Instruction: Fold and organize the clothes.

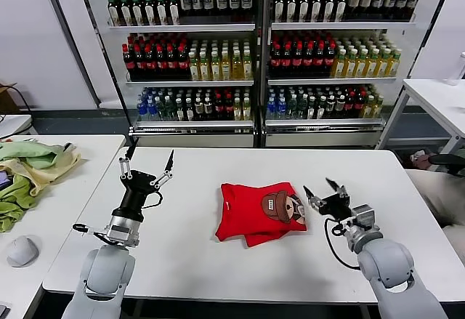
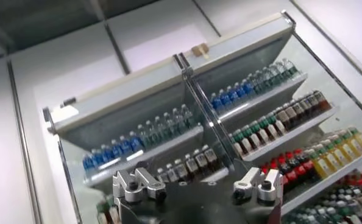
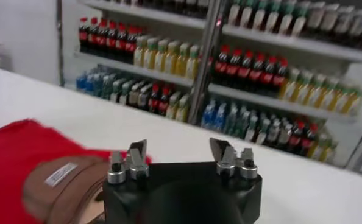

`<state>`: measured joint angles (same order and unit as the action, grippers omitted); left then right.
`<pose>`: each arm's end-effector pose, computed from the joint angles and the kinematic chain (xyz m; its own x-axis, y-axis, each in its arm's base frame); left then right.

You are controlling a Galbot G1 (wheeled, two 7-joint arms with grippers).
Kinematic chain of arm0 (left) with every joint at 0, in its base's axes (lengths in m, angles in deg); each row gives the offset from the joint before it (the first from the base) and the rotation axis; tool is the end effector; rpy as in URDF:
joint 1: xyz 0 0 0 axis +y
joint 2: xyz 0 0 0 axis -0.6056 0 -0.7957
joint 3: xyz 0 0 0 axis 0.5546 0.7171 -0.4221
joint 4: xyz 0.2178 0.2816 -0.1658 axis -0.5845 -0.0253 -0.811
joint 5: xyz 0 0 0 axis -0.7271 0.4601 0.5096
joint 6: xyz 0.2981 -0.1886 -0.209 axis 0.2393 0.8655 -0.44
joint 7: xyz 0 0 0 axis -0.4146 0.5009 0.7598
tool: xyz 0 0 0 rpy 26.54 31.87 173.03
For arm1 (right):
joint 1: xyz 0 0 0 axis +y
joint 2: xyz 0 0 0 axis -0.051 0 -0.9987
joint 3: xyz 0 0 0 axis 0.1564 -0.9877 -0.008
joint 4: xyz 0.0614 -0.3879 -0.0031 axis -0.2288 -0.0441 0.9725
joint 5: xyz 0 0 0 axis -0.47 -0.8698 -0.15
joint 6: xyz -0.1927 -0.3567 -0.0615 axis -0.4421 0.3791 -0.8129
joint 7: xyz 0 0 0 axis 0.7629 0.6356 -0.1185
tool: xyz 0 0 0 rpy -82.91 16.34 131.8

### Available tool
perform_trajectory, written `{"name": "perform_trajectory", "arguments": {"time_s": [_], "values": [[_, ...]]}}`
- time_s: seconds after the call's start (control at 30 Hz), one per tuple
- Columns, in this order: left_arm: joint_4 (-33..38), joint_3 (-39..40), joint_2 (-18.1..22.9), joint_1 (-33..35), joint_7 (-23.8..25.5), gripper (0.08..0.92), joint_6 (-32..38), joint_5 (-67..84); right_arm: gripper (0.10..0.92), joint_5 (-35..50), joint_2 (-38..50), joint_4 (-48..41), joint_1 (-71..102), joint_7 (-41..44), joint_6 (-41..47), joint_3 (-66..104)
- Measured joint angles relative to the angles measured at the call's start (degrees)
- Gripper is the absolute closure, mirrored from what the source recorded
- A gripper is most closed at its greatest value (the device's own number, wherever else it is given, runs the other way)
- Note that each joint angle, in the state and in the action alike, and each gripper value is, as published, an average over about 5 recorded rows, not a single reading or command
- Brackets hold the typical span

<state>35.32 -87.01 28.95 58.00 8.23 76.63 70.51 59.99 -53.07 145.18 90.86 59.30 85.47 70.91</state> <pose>0.3638 0.0701 -0.2874 -0.9162 0.1956 -0.3497 0.0301 0.9039 0.4267 0.3742 -0.1111 -0.2747 -0.9480 -0.2217 0.2284 -0.2677 0.9435 -0.1952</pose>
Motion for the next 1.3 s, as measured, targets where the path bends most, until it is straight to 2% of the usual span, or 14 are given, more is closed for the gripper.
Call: {"name": "perform_trajectory", "arguments": {"time_s": [0.13, 0.53, 0.87, 1.13, 1.3], "values": [[0.3, -0.6, 0.1, -0.6, 1.0, 0.177, -2.9, 4.0, 0.214, -1.7, -0.7, -1.2, -1.7, -1.1, -2.5, 0.8], [-1.3, -1.6, 0.1, -1.7, 3.2, 0.177, -6.6, 5.3, 0.203, -6.1, -2.4, -6.2, -6.4, -3.0, -7.7, 1.5], [-3.1, -1.1, 1.6, -3.2, 4.1, 0.177, -5.1, -0.5, 0.203, -9.5, -2.7, -9.1, -7.9, -3.4, -11.1, 2.9], [-5.5, -1.2, 2.8, -4.8, 4.3, 0.177, -0.5, -7.4, 0.203, -12.4, -3.1, -10.3, -8.1, -3.5, -13.7, 3.3], [-6.2, -0.8, 3.0, -4.6, 5.6, 0.177, 0.5, -5.8, 0.203, -12.7, -3.7, -11.3, -8.9, -4.2, -14.4, 3.5]]}}
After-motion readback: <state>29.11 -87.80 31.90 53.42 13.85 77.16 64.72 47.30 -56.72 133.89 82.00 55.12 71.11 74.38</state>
